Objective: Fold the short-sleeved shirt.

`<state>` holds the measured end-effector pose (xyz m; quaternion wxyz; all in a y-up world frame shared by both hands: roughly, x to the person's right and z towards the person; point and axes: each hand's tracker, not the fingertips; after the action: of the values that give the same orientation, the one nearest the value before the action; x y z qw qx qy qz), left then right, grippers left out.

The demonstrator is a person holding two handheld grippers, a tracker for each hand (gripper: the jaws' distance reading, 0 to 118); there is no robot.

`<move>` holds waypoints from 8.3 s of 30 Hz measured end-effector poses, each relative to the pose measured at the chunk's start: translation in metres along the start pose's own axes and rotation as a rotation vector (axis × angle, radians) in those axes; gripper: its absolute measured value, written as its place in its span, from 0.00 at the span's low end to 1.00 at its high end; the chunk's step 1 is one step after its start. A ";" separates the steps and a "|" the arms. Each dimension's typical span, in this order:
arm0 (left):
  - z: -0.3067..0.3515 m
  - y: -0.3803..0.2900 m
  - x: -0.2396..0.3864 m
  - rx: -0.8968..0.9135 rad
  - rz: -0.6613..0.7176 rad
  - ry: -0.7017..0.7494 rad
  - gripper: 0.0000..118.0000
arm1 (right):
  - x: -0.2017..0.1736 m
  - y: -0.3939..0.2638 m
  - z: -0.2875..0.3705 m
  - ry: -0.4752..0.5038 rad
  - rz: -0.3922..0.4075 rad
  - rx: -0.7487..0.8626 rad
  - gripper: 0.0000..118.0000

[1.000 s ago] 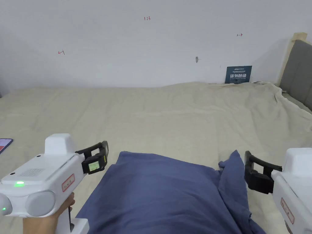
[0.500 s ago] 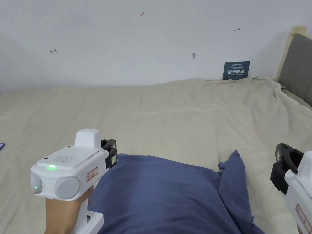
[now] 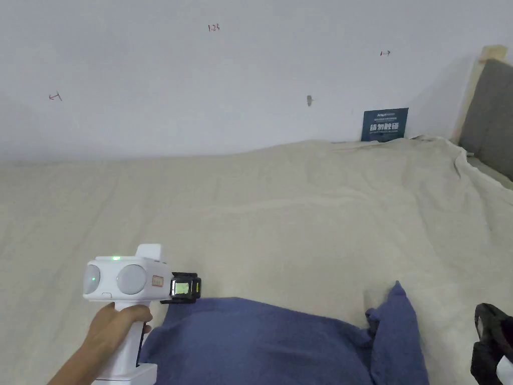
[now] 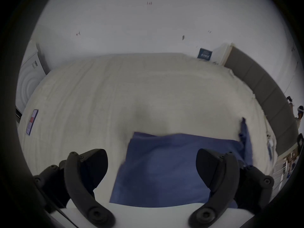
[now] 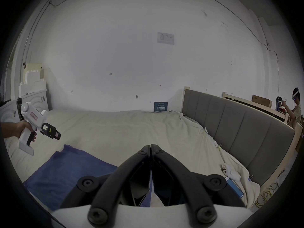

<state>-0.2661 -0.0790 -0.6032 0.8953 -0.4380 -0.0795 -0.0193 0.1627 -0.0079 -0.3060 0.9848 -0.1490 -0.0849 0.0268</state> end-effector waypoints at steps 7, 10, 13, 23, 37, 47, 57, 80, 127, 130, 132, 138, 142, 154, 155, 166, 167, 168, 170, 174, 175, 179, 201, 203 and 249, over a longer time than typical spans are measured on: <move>-0.076 0.014 -0.006 -0.115 -0.027 0.060 0.90 | 0.000 -0.013 -0.030 -0.019 0.023 -0.061 0.00; -0.097 0.007 -0.004 -0.169 -0.030 0.058 0.79 | 0.002 -0.019 -0.038 -0.019 0.014 -0.078 0.00; -0.113 -0.001 0.002 -0.263 -0.056 0.076 0.71 | 0.003 -0.023 -0.044 -0.022 0.016 -0.094 0.00; -0.087 -0.008 0.022 -0.165 -0.084 0.024 0.03 | 0.012 -0.027 -0.066 0.003 -0.015 -0.236 0.00; 0.020 -0.012 0.012 0.002 -0.037 -0.059 0.03 | 0.001 -0.093 -0.168 0.043 0.016 -0.598 0.72; 0.024 -0.016 0.013 0.007 -0.020 -0.055 0.03 | -0.007 -0.128 -0.184 0.045 -0.068 -0.745 0.34; 0.036 -0.023 0.007 0.027 -0.013 -0.034 0.03 | 0.000 -0.094 -0.149 0.088 -0.077 -0.635 0.05; 0.257 0.031 -0.069 0.470 0.163 -0.004 0.03 | -0.002 0.141 -0.066 0.291 -0.124 -0.060 0.05; 0.152 -0.058 -0.092 0.308 0.147 0.075 0.03 | -0.030 0.043 -0.144 0.433 -0.130 -0.251 0.05; 0.145 -0.102 -0.094 0.262 0.159 0.064 0.03 | -0.027 0.008 -0.122 0.456 -0.130 -0.298 0.05; 0.143 -0.134 -0.096 0.217 0.161 0.074 0.03 | -0.026 -0.012 -0.106 0.467 -0.119 -0.330 0.05; 0.148 -0.215 -0.099 0.130 0.237 0.078 0.03 | -0.025 -0.061 -0.047 0.499 -0.128 -0.388 0.05; 0.159 -0.255 -0.101 0.100 0.282 0.076 0.03 | -0.024 -0.080 -0.008 0.497 -0.132 -0.418 0.05; 0.167 -0.325 -0.086 0.027 0.248 0.109 0.03 | -0.021 -0.142 0.061 0.414 -0.092 -0.531 0.05; 0.165 -0.328 -0.084 0.015 0.240 0.115 0.03 | -0.022 -0.148 0.061 0.401 -0.086 -0.546 0.05; 0.147 -0.349 -0.068 -0.037 0.213 0.163 0.04 | -0.035 -0.192 0.044 0.268 -0.068 -0.698 0.05; 0.148 -0.349 -0.068 -0.037 0.218 0.165 0.06 | -0.036 -0.190 0.045 0.266 -0.063 -0.700 0.05; 0.151 -0.347 -0.065 -0.036 0.220 0.167 0.14 | -0.036 -0.188 0.046 0.268 -0.060 -0.701 0.06; 0.157 -0.342 -0.061 -0.041 0.216 0.174 0.37 | -0.035 -0.177 0.051 0.262 -0.061 -0.705 0.12; 0.184 -0.325 -0.052 0.038 0.194 0.146 0.98 | -0.027 -0.140 0.059 0.283 -0.089 -0.624 0.86; 0.194 -0.318 -0.049 0.086 0.193 0.128 0.98 | -0.024 -0.127 0.062 0.288 -0.092 -0.578 0.91; 0.234 -0.285 -0.041 0.251 0.200 0.114 0.98 | -0.009 -0.070 0.075 0.250 -0.099 -0.381 0.91; 0.278 -0.246 -0.010 0.527 0.173 0.111 0.00 | 0.033 -0.004 0.108 0.082 -0.079 -0.019 0.00; 0.276 -0.243 -0.007 0.516 0.156 0.119 0.00 | 0.030 -0.004 0.104 0.071 -0.065 -0.022 0.00; -0.098 -0.008 -0.118 -0.149 0.127 0.163 0.04 | -0.026 -0.020 -0.105 0.068 -0.040 -0.227 0.00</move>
<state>-0.3708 -0.1649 -0.6752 0.8630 -0.5046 0.0233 -0.0039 0.1561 -0.0594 -0.4035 0.9643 -0.2586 -0.0567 -0.0077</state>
